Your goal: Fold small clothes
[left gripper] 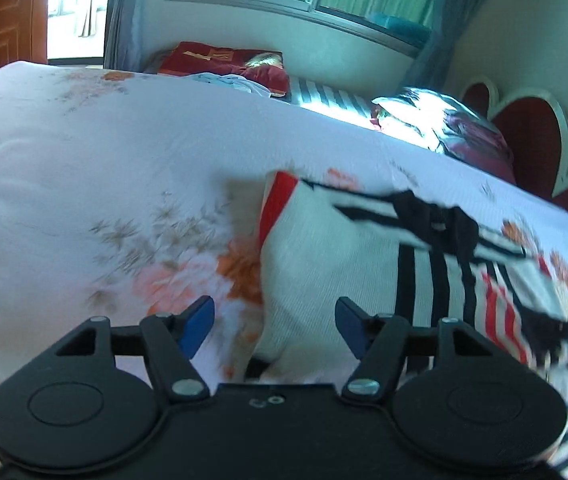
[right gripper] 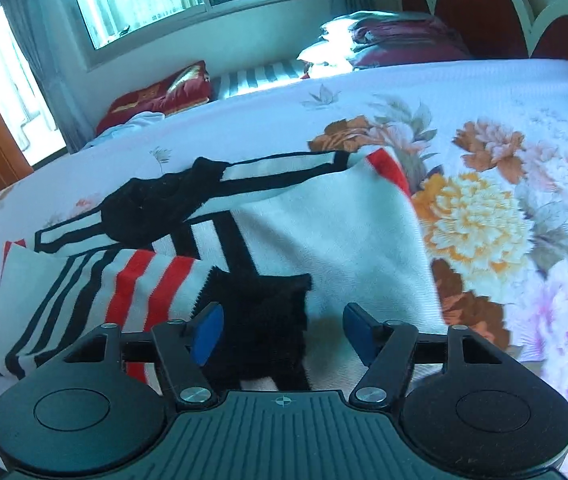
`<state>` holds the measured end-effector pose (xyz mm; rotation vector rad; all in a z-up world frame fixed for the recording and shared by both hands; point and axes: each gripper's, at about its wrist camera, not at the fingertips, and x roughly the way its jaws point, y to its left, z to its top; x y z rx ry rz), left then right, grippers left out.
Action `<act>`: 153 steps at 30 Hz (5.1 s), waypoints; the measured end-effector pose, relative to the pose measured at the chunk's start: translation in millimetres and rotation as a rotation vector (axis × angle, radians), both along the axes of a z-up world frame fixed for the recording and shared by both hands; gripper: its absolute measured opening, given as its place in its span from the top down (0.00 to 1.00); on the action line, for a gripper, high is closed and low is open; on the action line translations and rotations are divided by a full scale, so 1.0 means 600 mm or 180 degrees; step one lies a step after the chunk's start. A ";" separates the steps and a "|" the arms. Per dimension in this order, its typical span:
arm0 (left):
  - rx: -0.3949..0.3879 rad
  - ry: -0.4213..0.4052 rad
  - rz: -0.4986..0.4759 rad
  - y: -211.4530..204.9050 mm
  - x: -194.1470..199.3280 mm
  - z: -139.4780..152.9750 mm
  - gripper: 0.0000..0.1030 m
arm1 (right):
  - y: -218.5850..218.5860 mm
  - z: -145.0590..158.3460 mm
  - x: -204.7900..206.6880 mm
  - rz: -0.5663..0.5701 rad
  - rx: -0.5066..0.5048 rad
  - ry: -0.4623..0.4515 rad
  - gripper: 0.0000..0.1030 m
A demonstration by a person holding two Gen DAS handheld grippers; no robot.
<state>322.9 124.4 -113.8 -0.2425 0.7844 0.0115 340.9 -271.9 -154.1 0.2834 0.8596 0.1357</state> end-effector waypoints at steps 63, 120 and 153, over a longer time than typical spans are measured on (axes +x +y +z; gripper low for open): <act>0.0363 0.0048 -0.0408 -0.156 -0.012 -0.052 0.60 | 0.085 -0.008 -0.010 0.0381 -0.0687 -0.0217 0.61; 0.0746 0.0205 -0.0981 -0.195 -0.327 -0.066 0.42 | 0.081 -0.008 -0.364 0.0687 -0.0920 0.0036 0.61; -0.0174 0.0441 -0.0616 -0.085 -0.477 -0.062 0.44 | -0.037 0.003 -0.562 -0.0284 -0.0656 0.0214 0.41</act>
